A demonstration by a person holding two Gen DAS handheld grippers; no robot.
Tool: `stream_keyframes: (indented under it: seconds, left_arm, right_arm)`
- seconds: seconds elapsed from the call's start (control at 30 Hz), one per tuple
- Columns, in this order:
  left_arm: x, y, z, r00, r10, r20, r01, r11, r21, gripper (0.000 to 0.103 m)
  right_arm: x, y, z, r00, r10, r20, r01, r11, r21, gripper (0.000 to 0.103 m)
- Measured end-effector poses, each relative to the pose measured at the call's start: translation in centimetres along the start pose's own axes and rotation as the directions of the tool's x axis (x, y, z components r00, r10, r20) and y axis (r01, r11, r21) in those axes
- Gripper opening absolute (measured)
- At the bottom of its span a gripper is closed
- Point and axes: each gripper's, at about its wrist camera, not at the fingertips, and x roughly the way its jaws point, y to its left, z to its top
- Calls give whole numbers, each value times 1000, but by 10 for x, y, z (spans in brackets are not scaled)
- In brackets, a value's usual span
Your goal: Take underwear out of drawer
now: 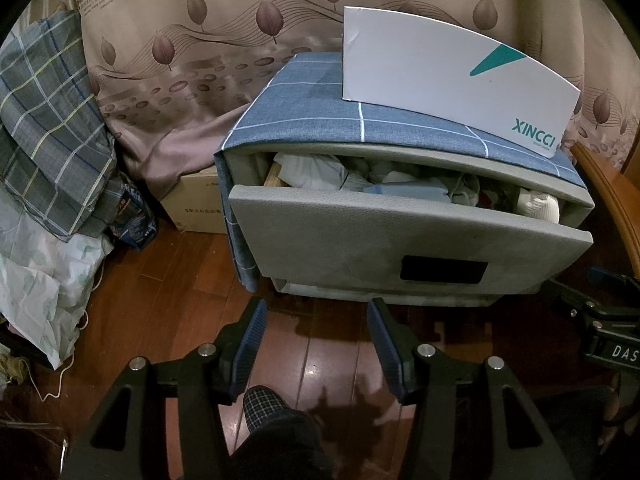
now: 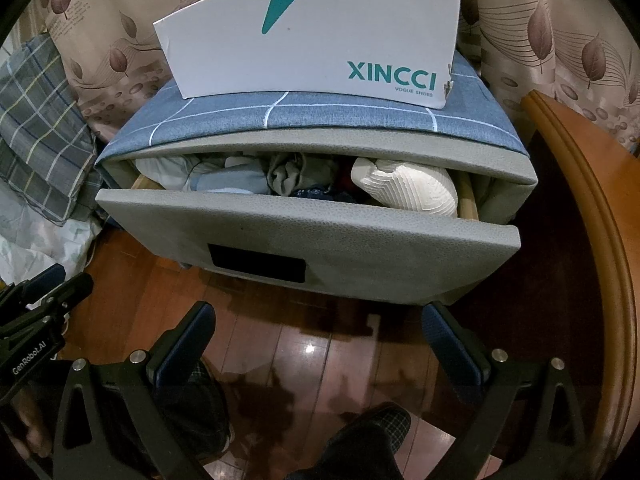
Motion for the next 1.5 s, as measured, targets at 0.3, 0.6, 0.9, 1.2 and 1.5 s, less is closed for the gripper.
stream_keyframes:
  seconds: [0.3,0.6,0.9,1.2,1.5]
  left_arm:
    - [0,0,0,1000,-1,0,1,1000,-1,54]
    - [0,1,-1,1000,-1,-1,1,1000,-2,54]
    - [0,1,-1,1000,0,0,0,1000,-2,54]
    - [0,0,-1,1000,-1,-1,1,1000,-3,54]
    - [0,-1,-3,1000,0,8,0,1000,4,54]
  right_arm:
    - [0,0,0,1000,0,-1,0,1000,0,102]
    - [0,0,0,1000,1,-2,-1,1000,2,102]
    - [0,0,0,1000,2,-2,-2,1000,3,102]
    - [0,1,0,1000,3,1,-3,1000,10,102]
    - [-1,-1,0,1000,15,-1,-15,1000,21,102]
